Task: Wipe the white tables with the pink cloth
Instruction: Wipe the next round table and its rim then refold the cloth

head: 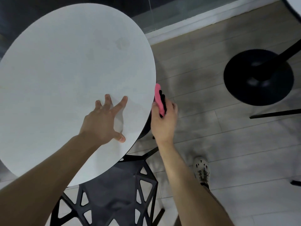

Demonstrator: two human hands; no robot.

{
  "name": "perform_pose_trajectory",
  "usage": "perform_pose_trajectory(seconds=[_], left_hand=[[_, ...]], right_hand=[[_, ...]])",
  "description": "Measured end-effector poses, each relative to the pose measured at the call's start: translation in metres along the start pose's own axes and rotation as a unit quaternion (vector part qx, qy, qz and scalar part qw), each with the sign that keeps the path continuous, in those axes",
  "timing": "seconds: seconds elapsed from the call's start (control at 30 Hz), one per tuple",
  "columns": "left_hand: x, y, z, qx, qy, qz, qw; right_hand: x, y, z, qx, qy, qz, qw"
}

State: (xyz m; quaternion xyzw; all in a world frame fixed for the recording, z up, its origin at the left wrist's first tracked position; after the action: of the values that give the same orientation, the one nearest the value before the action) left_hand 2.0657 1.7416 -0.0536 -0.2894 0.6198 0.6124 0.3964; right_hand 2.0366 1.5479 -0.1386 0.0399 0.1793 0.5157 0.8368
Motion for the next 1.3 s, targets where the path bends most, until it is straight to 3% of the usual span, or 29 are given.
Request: perform_pose_trajectory(seconds=[0.23,0.37,0.47,0.7,0.87,0.97,1.03,1.13,1.23,1.3], left_hand=[[-0.002,0.001,-0.002,-0.003,0.004,0.006,1.000],[-0.002,0.000,-0.003,0.000,0.006,0.008,1.000],[-0.002,0.000,-0.002,-0.001,0.003,0.009,1.000],[-0.001,0.000,0.001,-0.006,0.005,0.015,1.000],[0.000,0.000,-0.001,-0.003,-0.003,0.016,1.000],[0.001,0.000,-0.001,-0.005,-0.003,0.016,1.000],[0.001,-0.001,-0.002,-0.003,-0.006,0.015,1.000],[0.001,-0.001,-0.001,-0.002,-0.004,0.012,1.000],[0.001,-0.001,0.001,-0.002,-0.006,0.009,1.000],[0.002,-0.001,0.000,-0.002,-0.007,0.011,1.000]], right_hand=[[-0.055,-0.023,-0.007,0.085,-0.025,-0.022,0.996],[-0.050,-0.031,-0.008,0.127,-0.114,0.000,0.985],[-0.026,-0.029,-0.005,0.156,-0.079,-0.021,0.984],[0.010,-0.008,0.006,0.068,-0.015,-0.039,0.997],[0.003,0.008,-0.005,0.059,-0.001,0.043,0.997],[-0.031,-0.001,-0.005,0.089,-0.002,-0.041,0.995],[-0.037,-0.012,0.014,0.042,0.016,-0.048,0.998],[-0.029,-0.023,0.049,-0.103,0.104,-0.018,0.989],[-0.032,-0.023,0.071,-0.253,0.245,-0.045,0.935],[-0.038,-0.020,0.072,-0.295,0.265,-0.057,0.916]])
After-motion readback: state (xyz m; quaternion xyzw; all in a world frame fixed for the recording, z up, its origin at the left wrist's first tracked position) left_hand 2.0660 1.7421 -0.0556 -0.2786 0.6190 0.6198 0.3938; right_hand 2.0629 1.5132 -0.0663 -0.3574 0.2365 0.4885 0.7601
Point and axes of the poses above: each hand's wrist, its own y-axis away from the middle knuckle, its own x-axis out of the palm, z = x × y, the point moved 7 cm from there along -y, towards the middle knuckle, and after that the axes turned 5 degrees about y, right-handed, at the moved point
